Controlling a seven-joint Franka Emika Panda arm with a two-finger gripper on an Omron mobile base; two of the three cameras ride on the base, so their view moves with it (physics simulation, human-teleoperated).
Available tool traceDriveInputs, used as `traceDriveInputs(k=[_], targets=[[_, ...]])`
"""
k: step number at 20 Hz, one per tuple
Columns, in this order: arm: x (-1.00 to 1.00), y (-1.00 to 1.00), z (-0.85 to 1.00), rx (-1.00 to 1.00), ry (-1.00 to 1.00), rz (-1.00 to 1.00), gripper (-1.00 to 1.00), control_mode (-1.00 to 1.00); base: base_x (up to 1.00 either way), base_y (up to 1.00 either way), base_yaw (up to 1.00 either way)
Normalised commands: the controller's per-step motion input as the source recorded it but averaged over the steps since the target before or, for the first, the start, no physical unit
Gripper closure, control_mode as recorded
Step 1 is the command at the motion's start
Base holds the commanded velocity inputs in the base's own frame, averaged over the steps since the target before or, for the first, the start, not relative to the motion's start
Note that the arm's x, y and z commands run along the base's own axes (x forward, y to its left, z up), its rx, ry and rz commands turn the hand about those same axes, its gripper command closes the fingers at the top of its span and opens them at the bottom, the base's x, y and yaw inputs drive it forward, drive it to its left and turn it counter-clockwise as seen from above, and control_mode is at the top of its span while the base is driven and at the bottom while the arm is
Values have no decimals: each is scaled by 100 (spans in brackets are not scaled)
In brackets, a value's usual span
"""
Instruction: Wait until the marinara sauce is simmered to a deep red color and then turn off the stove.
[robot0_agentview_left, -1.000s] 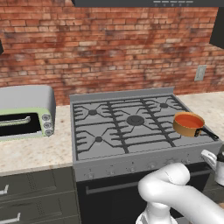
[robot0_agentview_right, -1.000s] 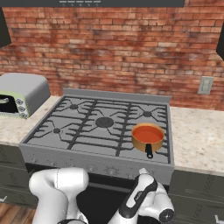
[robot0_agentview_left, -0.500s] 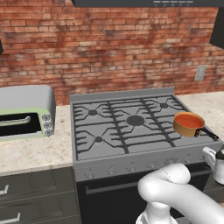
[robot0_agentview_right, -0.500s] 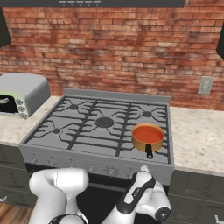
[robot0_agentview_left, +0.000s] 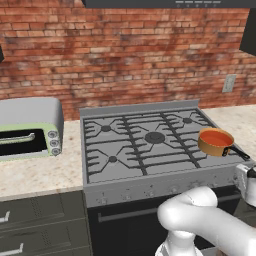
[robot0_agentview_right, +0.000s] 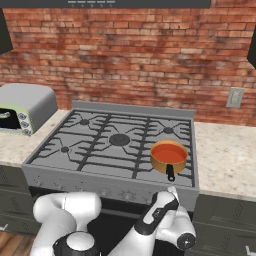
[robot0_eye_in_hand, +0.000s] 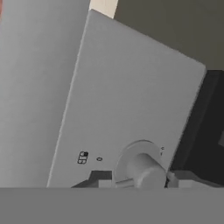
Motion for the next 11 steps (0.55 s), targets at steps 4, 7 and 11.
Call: traceDriveInputs(k=[4, 7, 11], targets=[[-58, 0, -10, 28, 14, -20, 100, -100, 0, 0, 0], [-55, 0, -10, 26, 14, -20, 100, -100, 0, 0, 0], [-51, 0, -5, 25, 14, -20, 100, -100, 0, 0, 0]])
